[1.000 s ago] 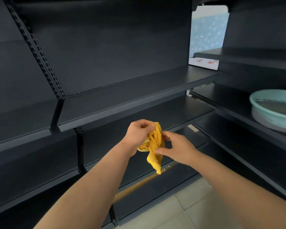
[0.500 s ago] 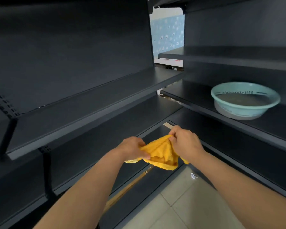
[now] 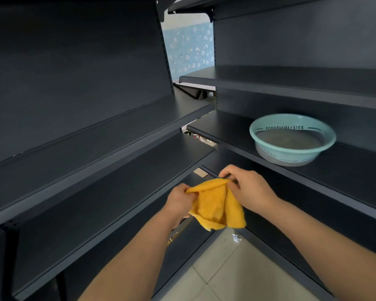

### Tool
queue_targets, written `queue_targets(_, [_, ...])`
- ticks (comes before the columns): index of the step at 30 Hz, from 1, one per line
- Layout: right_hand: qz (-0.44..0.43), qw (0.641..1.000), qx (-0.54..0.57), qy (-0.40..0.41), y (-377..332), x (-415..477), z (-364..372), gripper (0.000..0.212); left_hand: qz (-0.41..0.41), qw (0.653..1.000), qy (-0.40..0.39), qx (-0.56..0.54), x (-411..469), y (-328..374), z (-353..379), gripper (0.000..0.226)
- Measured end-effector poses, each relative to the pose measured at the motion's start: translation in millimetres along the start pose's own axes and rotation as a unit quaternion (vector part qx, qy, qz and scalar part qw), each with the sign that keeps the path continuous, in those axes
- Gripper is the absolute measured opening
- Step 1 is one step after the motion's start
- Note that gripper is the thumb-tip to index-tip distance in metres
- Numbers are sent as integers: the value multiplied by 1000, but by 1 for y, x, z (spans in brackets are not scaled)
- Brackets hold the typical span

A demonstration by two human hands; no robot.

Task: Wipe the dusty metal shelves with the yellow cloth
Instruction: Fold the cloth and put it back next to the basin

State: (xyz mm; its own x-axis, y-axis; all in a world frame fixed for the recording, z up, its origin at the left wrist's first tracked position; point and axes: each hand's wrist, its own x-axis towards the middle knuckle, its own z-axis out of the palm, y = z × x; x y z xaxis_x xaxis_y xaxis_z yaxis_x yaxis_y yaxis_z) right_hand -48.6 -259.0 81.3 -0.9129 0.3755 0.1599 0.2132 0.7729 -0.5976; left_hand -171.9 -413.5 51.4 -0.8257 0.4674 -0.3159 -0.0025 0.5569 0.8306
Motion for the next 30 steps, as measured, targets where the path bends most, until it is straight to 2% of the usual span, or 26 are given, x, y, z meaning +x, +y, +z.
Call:
queue_targets(2, [9, 1000, 14, -17, 16, 1, -4, 27, -27, 994, 19, -100, 5, 19, 13, 17])
queue_targets(4, [22, 999, 46, -5, 30, 3, -6, 29, -32, 983, 2, -183, 8, 40, 30, 24])
queue_targets(7, [52, 995, 76, 41, 50, 9, -16, 24, -26, 944, -125, -304, 13, 66, 54, 41])
queue_targets(9, [58, 994, 80, 51, 65, 15, -28, 25, -5, 923, -213, -319, 15, 79, 67, 42])
queue_targets(11, [45, 995, 77, 43, 77, 19, -40, 30, 27, 932, -247, -265, 20, 88, 83, 44])
queue_targets(13, [40, 996, 79, 33, 90, 21, -49, 31, 27, 957, -195, -215, 26, 96, 101, 47])
queue_targets(16, [55, 995, 82, 16, 112, 22, -57, 30, 10, 981, -101, -165, 37, 108, 125, 39])
queue_targets(21, [97, 994, 42, 28, 139, 26, -67, 23, -3, 989, -83, -121, 56, 124, 155, 39])
queue_targets(25, [130, 987, -77, 51, 157, 30, -81, 30, 19, 986, -66, -152, 79, 143, 170, 31])
queue_targets(28, [155, 968, -193, 25, 174, 37, -88, 29, 29, 982, -29, -186, 105, 160, 176, 37])
queue_targets(30, [177, 958, -223, 20, 183, 45, -91, 31, 33, 979, -11, -201, 125, 172, 177, 41])
